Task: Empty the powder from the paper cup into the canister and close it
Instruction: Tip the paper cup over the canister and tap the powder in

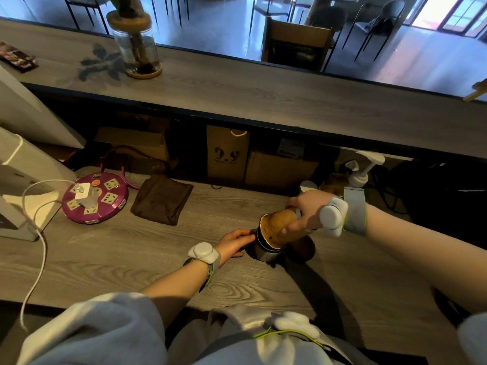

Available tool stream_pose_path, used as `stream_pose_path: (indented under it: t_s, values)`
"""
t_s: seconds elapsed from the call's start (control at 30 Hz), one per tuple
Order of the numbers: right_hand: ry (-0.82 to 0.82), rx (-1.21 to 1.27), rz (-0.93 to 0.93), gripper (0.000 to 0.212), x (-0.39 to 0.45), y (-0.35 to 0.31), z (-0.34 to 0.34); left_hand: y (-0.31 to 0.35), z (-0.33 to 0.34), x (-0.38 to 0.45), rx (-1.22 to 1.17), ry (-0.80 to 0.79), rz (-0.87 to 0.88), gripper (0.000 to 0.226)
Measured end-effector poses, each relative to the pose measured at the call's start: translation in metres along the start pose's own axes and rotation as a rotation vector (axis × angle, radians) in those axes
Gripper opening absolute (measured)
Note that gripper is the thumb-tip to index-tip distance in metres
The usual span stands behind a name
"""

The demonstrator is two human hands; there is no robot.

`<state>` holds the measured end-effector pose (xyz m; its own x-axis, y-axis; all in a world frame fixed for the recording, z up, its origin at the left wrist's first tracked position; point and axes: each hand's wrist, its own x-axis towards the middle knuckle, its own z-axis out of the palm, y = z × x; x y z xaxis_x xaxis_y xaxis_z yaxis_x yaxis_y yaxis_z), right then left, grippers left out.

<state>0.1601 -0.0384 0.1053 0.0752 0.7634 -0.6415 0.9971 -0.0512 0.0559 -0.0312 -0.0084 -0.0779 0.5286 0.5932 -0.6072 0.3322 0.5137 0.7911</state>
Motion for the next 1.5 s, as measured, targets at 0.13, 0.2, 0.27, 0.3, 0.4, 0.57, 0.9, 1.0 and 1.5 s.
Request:
stream_pose_path:
  t_s: [0.13,0.2,0.27,0.3,0.4,0.57,0.9,1.0,1.5]
  values:
    - [-0.019,0.004,0.017,0.075,0.000,-0.004,-0.004,-0.001,0.000,0.002,-0.005,0.001,-0.002,0.039]
    - [-0.016,0.007,0.018,0.073,-0.001,-0.005,-0.005,-0.002,0.001,0.003,0.001,0.003,0.001,0.038]
    - [-0.008,0.016,0.015,0.072,-0.002,-0.005,-0.004,-0.003,0.000,0.004,0.004,0.001,-0.001,0.040]
    - [-0.005,0.021,0.014,0.072,-0.002,-0.004,-0.004,-0.004,0.000,0.005,0.005,0.000,-0.003,0.042]
    - [-0.001,0.029,0.013,0.072,-0.004,-0.004,-0.003,-0.003,-0.001,0.005,0.004,-0.004,-0.011,0.045]
    - [0.022,0.041,0.010,0.074,-0.009,-0.002,-0.006,-0.005,-0.002,0.008,0.006,0.004,-0.011,0.047]
    - [0.012,0.077,0.006,0.077,-0.014,0.002,-0.006,0.000,-0.002,0.004,-0.014,-0.012,-0.022,0.044]
    - [0.003,0.080,0.014,0.077,-0.015,0.001,-0.004,-0.001,-0.002,0.004,-0.014,-0.004,-0.015,0.039]
    - [-0.018,0.082,0.054,0.078,-0.012,-0.005,-0.007,-0.003,-0.003,0.002,-0.035,-0.018,-0.040,0.039]
